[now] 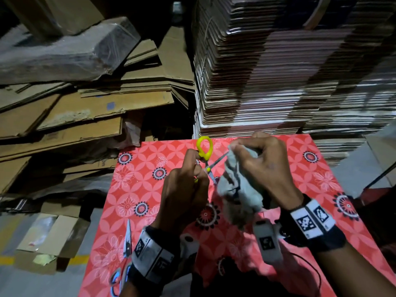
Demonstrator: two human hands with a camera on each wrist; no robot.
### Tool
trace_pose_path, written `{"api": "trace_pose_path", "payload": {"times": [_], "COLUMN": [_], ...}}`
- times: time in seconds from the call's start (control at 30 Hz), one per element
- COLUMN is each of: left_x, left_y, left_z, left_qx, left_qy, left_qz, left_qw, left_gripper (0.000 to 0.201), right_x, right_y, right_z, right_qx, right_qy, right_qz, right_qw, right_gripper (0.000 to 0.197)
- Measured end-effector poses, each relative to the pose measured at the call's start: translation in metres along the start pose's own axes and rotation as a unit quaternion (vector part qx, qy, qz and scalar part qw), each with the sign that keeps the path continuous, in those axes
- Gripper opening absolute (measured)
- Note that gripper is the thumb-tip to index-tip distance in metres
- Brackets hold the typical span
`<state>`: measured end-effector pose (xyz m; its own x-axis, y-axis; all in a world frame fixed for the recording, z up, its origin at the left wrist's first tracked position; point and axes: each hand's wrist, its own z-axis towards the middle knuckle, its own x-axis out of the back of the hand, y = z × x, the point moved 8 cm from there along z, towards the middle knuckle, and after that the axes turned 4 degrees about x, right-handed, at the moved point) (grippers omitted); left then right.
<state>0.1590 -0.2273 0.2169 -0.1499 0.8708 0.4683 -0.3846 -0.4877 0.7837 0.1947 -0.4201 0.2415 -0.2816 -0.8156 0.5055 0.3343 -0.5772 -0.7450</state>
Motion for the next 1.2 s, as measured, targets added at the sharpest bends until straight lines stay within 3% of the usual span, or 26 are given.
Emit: {"api": "trace_pose_path", "payload": {"times": [0.1, 0.2, 0.23, 0.33, 0.43, 0.57, 0.67, 0.73, 0.9, 1.2], "left_x": [0.008, 0.003, 0.000, -0.004, -0.005, -0.003, -0.003, -0.003, -0.006, -0.004], "left_y": [0.003, -0.003, -0.007, -0.011, -0.009, -0.001, 0.005, 0.009, 0.027, 0.027], "left_z": [0.003, 0.004, 0.004, 0.002, 0.002, 0.003, 0.004, 0.003, -0.002, -0.004], "left_qx": [0.029, 0.066, 0.090, 0.168, 0.214, 0.189, 0.148, 0.132, 0.106, 0.072], "left_qy": [0.028, 0.007, -0.005, -0.013, -0.010, -0.015, -0.023, -0.026, -0.055, -0.046], "left_qz": [-0.063, -0.177, -0.225, -0.308, -0.322, -0.349, -0.314, -0.299, -0.338, -0.256], "left_qw": [0.997, 0.982, 0.970, 0.936, 0.922, 0.918, 0.937, 0.945, 0.933, 0.963], "left_gripper": [0.023, 0.043, 0.044, 0.009, 0.029, 0.025, 0.024, 0.022, 0.026, 0.018], "right_x": [0.012, 0.030, 0.035, 0.034, 0.033, 0.022, 0.002, -0.001, 0.010, 0.040], "right_y": [0.018, 0.004, -0.003, -0.023, -0.031, -0.045, -0.046, -0.046, -0.049, -0.027], "right_z": [0.007, 0.007, 0.007, 0.000, -0.008, -0.014, -0.017, -0.018, -0.017, -0.005], "right_qx": [-0.056, -0.034, -0.016, 0.052, 0.098, 0.160, 0.161, 0.156, 0.155, 0.066], "right_qy": [0.034, 0.085, 0.087, 0.056, 0.046, -0.002, -0.087, -0.095, -0.016, 0.108], "right_qz": [0.087, 0.212, 0.219, 0.161, 0.115, 0.114, 0.158, 0.169, 0.139, 0.161], "right_qw": [0.994, 0.973, 0.972, 0.984, 0.987, 0.980, 0.970, 0.968, 0.978, 0.979], "right_gripper": [0.023, 0.013, 0.017, 0.027, 0.026, 0.019, 0.021, 0.021, 0.019, 0.013]}}
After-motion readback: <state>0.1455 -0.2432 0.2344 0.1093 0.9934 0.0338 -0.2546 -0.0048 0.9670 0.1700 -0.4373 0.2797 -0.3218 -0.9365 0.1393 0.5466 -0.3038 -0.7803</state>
